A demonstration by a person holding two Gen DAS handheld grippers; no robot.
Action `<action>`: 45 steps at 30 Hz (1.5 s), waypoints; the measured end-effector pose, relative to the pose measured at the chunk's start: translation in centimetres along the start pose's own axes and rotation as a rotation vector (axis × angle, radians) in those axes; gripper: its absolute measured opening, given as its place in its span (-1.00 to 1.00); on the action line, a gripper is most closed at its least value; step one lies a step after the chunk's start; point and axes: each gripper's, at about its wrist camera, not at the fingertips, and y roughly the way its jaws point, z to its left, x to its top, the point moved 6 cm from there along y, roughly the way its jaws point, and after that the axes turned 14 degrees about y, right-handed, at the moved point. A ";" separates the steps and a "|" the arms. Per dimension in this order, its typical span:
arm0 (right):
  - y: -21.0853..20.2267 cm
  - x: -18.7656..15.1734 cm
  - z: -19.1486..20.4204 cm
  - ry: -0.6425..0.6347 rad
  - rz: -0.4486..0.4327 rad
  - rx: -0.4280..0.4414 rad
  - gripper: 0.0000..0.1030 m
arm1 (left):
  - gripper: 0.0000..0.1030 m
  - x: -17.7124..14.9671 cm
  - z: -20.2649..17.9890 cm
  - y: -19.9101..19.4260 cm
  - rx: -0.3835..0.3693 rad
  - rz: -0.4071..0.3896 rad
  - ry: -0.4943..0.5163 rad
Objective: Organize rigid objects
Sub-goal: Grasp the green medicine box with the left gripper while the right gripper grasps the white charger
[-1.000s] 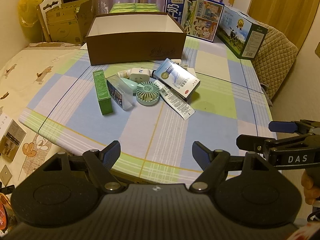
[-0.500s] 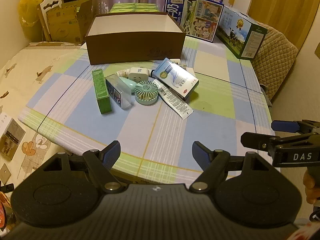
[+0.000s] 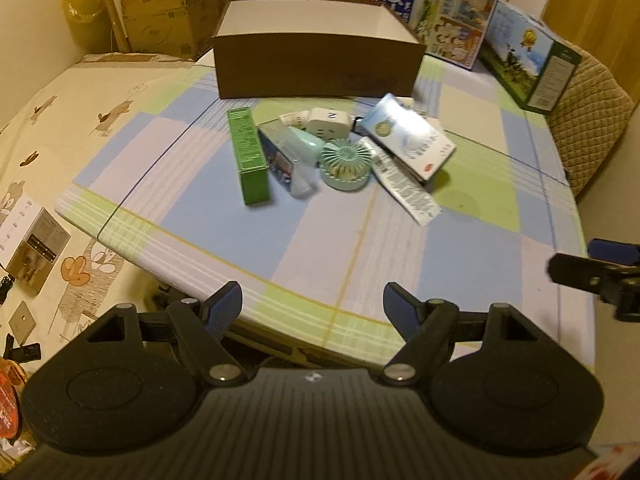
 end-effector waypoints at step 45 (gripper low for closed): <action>13.3 12.5 -4.9 0.217 0.000 -0.184 0.69 | -0.48 11.8 11.8 18.6 0.000 0.154 0.037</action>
